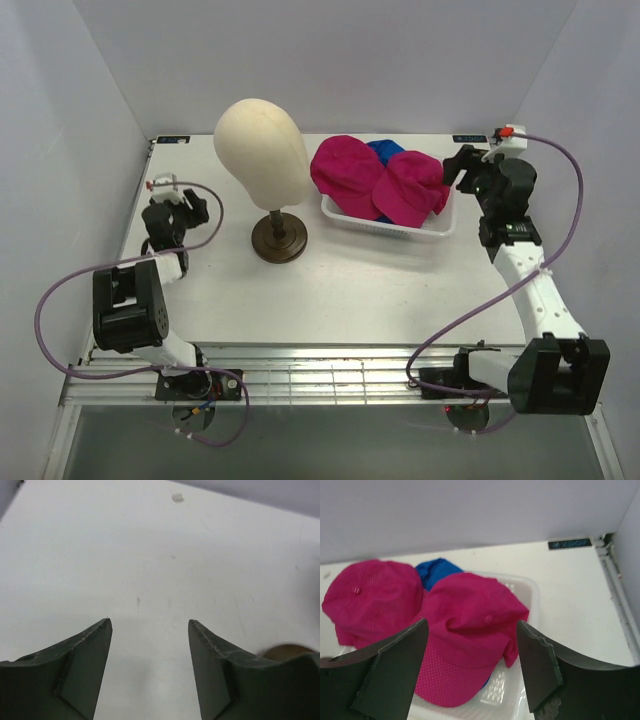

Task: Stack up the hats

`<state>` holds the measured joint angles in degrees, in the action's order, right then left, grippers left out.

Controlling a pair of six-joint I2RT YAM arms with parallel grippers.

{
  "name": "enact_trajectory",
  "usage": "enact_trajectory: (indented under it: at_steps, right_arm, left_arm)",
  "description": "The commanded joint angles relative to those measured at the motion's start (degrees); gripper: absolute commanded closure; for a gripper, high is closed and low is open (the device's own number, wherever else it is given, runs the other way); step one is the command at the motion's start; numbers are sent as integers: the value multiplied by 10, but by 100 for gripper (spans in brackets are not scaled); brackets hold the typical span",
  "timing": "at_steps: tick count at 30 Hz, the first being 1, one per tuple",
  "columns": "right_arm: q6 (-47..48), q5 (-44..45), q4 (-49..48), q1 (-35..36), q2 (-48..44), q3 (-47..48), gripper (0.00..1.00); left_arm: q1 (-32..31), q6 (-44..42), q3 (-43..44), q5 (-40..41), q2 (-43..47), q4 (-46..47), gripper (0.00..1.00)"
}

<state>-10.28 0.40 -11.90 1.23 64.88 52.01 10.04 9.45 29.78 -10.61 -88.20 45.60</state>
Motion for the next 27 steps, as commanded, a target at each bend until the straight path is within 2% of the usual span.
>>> enact_trajectory:
  at_steps: [1,3,5,6,10,12,17,18,21,22,23,24,27]
  right_arm:
    - [-25,-90,170,1,72,82,25]
    - [-30,-84,206,6,115,107,30]
    - [-29,-86,232,13,146,147,30]
    - [-25,-88,258,22,176,161,28]
    - [10,-83,311,49,248,229,15]
    - [24,-78,332,69,276,265,13]
    - [42,-50,325,90,300,281,13]
    - [44,-43,325,90,313,283,15]
    - [64,-16,332,90,333,296,29]
    - [69,-14,329,90,336,298,41]
    - [76,-11,326,89,338,300,45]
    - [83,-8,323,90,343,300,46]
    - [100,-7,328,90,361,314,35]
  left_arm:
    - [13,-21,113,-16,0,-245,31]
    - [14,-30,156,-29,5,-309,32]
    - [17,-30,192,-30,7,-363,30]
    - [20,-30,230,-34,6,-412,28]
    - [38,-46,316,-78,1,-516,23]
    - [46,-49,367,-84,-1,-571,22]
    - [52,-52,407,-107,8,-616,22]
    - [52,-51,409,-121,12,-625,22]
    - [52,-51,416,-140,14,-641,22]
    - [52,-51,418,-141,14,-643,22]
    - [52,-52,423,-144,15,-647,22]
    - [52,-54,426,-151,15,-652,22]
    - [52,-56,433,-154,20,-658,23]
